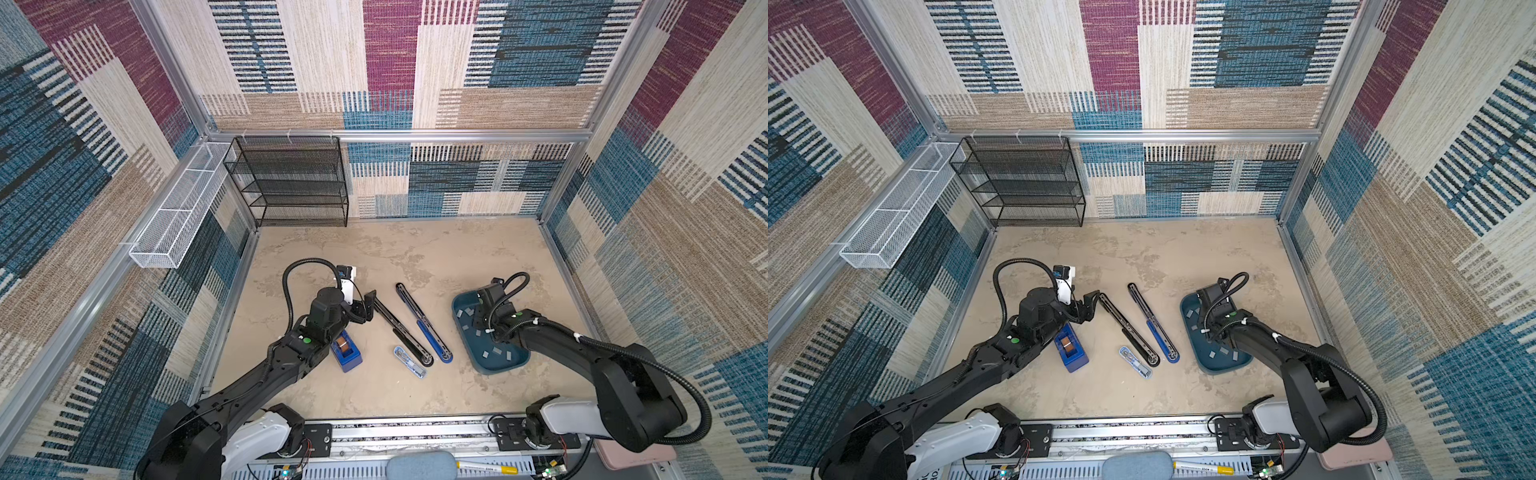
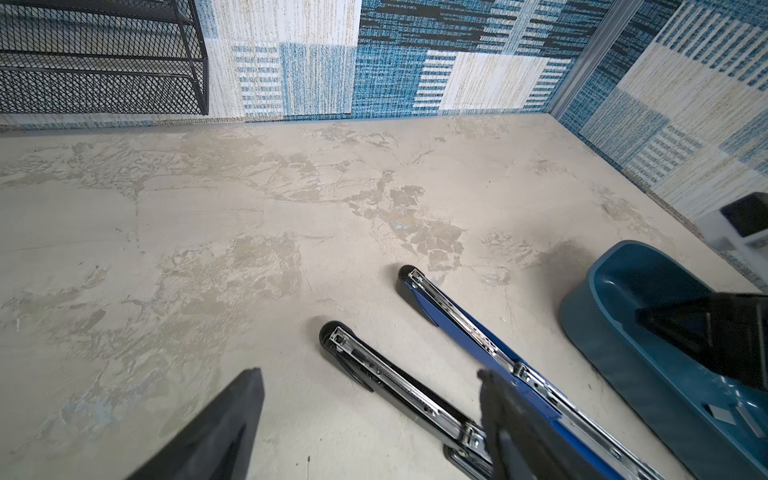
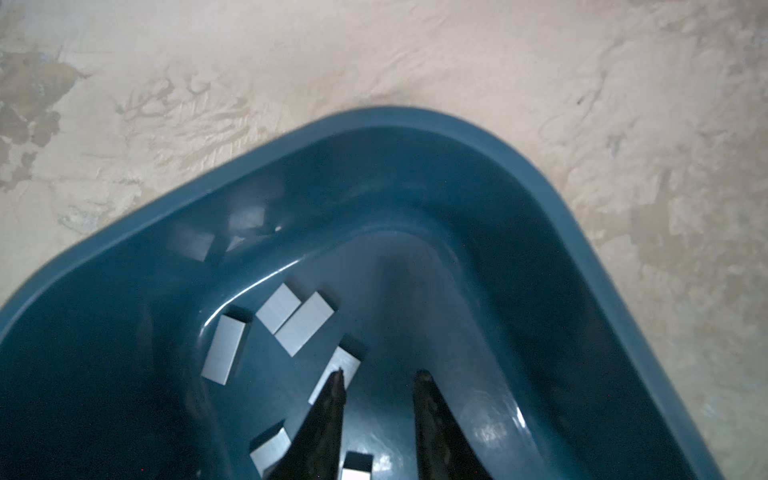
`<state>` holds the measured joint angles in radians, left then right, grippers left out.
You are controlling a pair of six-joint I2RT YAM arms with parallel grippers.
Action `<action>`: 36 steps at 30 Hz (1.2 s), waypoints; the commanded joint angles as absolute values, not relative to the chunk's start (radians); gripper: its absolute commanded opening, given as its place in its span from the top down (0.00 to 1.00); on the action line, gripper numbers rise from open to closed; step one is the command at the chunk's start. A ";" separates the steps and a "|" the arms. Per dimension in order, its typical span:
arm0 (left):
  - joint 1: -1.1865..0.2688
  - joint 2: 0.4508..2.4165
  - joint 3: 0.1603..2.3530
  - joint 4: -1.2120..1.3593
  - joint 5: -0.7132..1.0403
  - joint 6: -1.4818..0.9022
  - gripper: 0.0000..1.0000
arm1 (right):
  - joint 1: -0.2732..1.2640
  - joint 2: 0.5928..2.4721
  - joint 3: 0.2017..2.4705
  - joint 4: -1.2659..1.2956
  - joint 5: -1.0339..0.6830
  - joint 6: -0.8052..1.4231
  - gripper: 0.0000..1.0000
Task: Load the staples into the stapler
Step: 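Lower the right gripper into the teal tray and grasp a grey staple strip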
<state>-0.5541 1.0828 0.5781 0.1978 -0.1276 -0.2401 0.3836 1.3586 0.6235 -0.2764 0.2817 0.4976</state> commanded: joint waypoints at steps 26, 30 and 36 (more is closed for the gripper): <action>-0.554 1.068 0.581 0.227 -0.133 -0.262 0.15 | 0.377 1.417 0.645 -0.281 0.187 0.523 0.64; -0.554 1.065 0.581 0.226 -0.133 -0.263 0.15 | 0.377 1.457 0.665 -0.293 0.186 0.522 0.66; -0.554 1.056 0.581 0.222 -0.135 -0.262 0.15 | 0.376 1.475 0.674 -0.297 0.189 0.525 0.69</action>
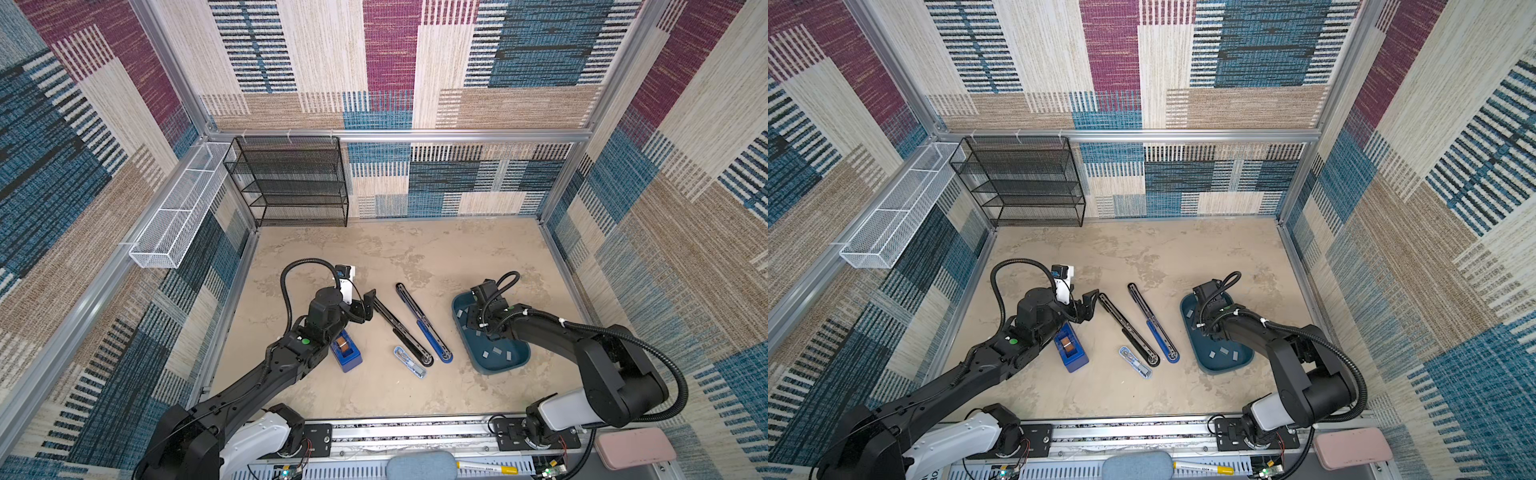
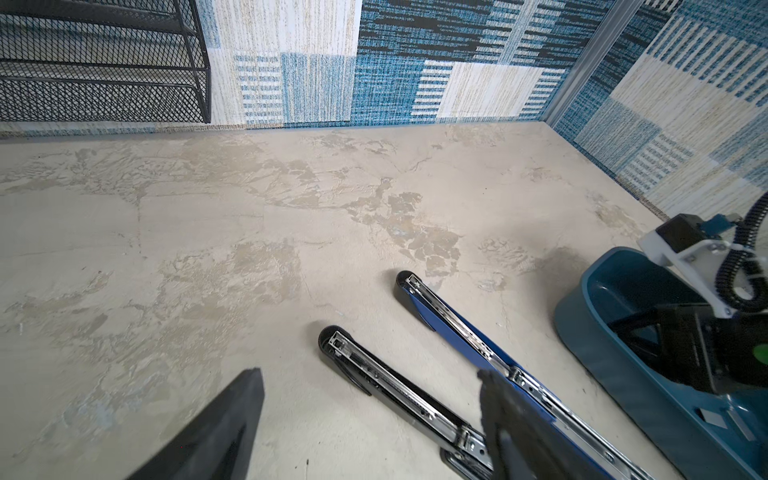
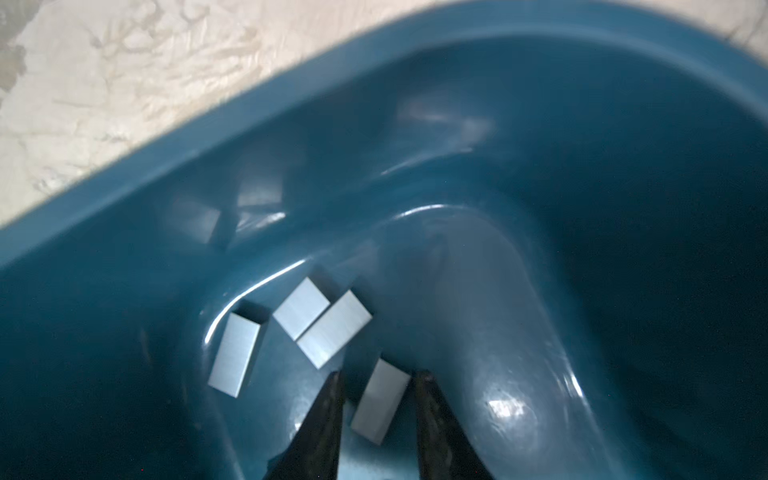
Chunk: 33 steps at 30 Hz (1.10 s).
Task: Load the staples into the stapler
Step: 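Lower the right gripper into the teal tray and grasp a grey staple strip, then lift the staple strip and carry it toward the black stapler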
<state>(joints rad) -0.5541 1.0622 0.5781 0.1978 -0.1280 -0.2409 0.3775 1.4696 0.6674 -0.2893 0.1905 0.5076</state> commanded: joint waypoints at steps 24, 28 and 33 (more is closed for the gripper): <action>-0.554 1.059 0.581 0.224 -0.137 -0.260 0.15 | 0.376 1.503 0.686 -0.288 0.184 0.514 0.81; -0.554 1.059 0.581 0.223 -0.135 -0.261 0.15 | 0.376 1.495 0.681 -0.287 0.179 0.514 0.84; -0.554 1.060 0.581 0.224 -0.137 -0.261 0.15 | 0.377 1.469 0.673 -0.291 0.174 0.508 0.85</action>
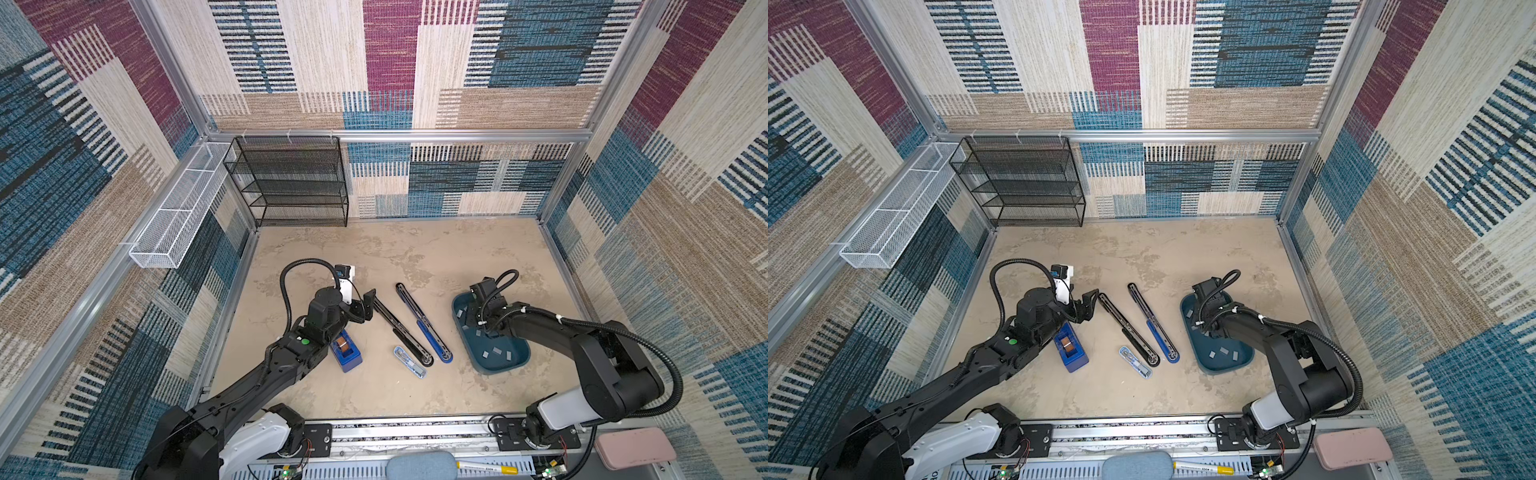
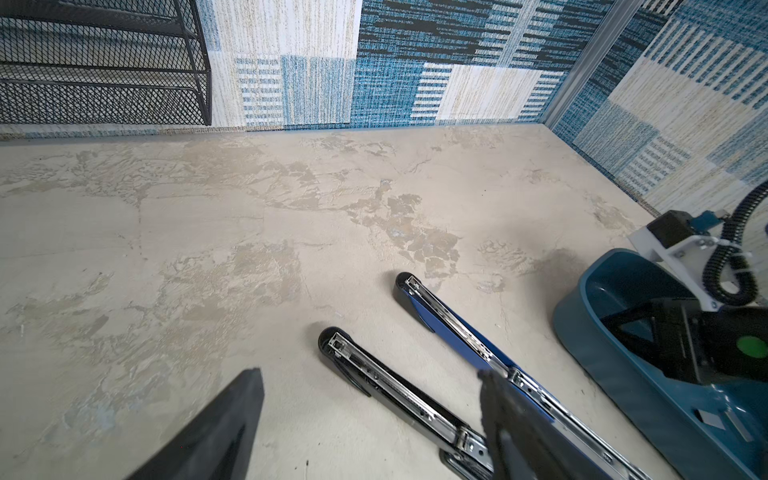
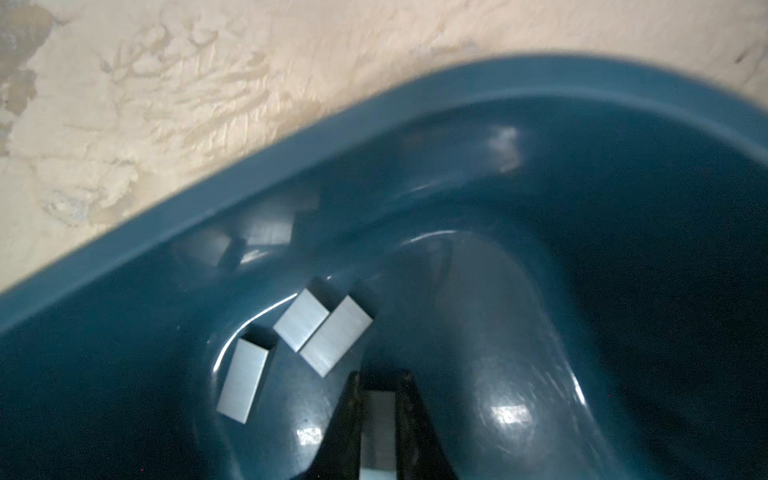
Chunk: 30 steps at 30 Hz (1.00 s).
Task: Load the staples into the stapler
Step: 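Lift the staple strip and carry it toward the black stapler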
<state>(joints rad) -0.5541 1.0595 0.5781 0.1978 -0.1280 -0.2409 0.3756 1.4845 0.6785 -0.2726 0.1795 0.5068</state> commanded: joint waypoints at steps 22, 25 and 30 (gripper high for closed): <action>-0.554 1.077 0.584 0.227 -0.124 -0.268 0.15 | 0.445 1.033 0.653 -0.295 0.129 0.425 0.88; -0.554 1.077 0.584 0.228 -0.126 -0.268 0.15 | 0.549 1.018 0.669 -0.275 0.148 0.419 0.90; -0.554 1.074 0.584 0.226 -0.129 -0.265 0.15 | 0.726 1.065 0.670 -0.210 0.175 0.371 0.95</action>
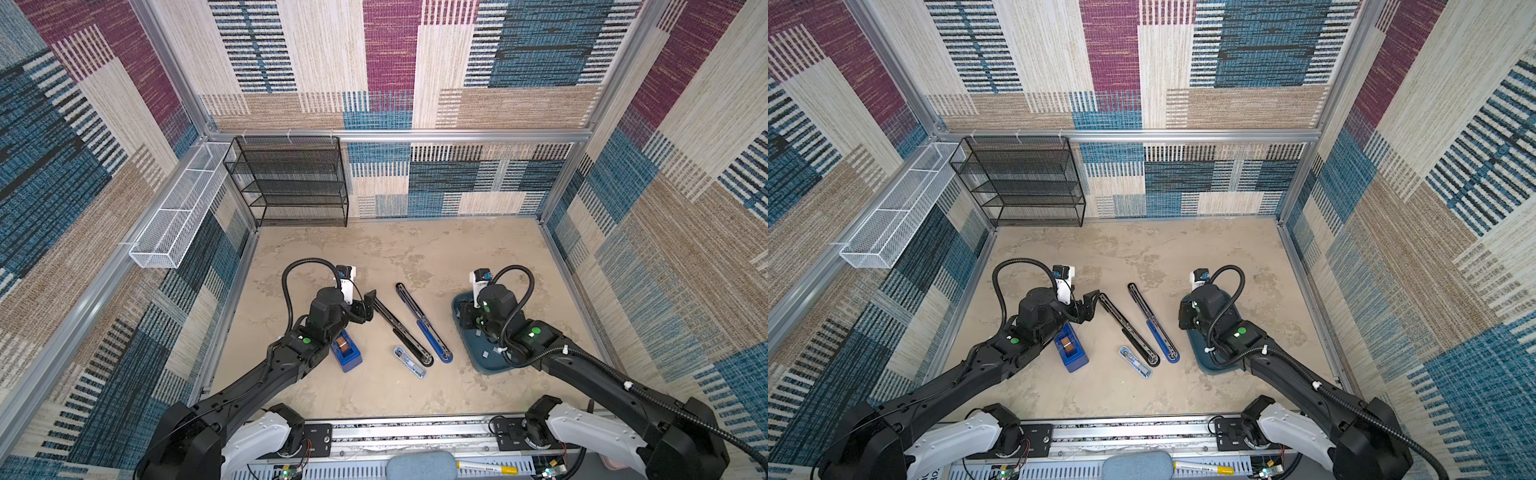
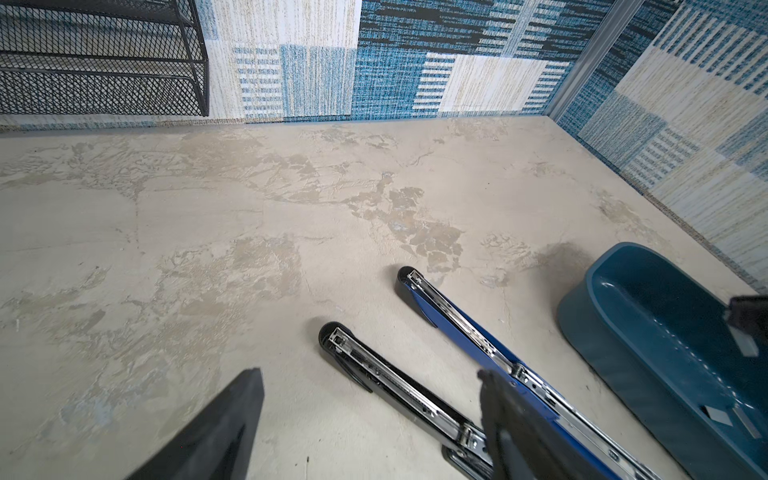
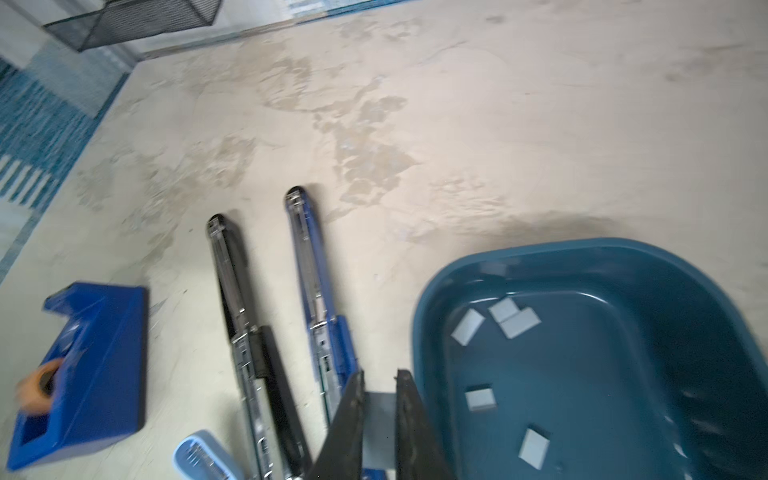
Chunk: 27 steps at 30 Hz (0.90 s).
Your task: Load the staples into the stapler
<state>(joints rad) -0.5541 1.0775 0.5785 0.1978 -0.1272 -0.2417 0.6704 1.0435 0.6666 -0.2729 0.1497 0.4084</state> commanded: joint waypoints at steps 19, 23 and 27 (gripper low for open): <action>-0.553 1.067 0.584 0.222 -0.131 -0.264 0.15 | 0.959 1.261 0.627 -0.149 0.184 0.308 0.98; -0.554 1.068 0.583 0.224 -0.128 -0.268 0.15 | 0.963 1.273 0.607 -0.128 0.145 0.314 0.99; -0.554 1.064 0.583 0.222 -0.122 -0.272 0.15 | 0.966 1.252 0.577 -0.104 0.124 0.312 0.97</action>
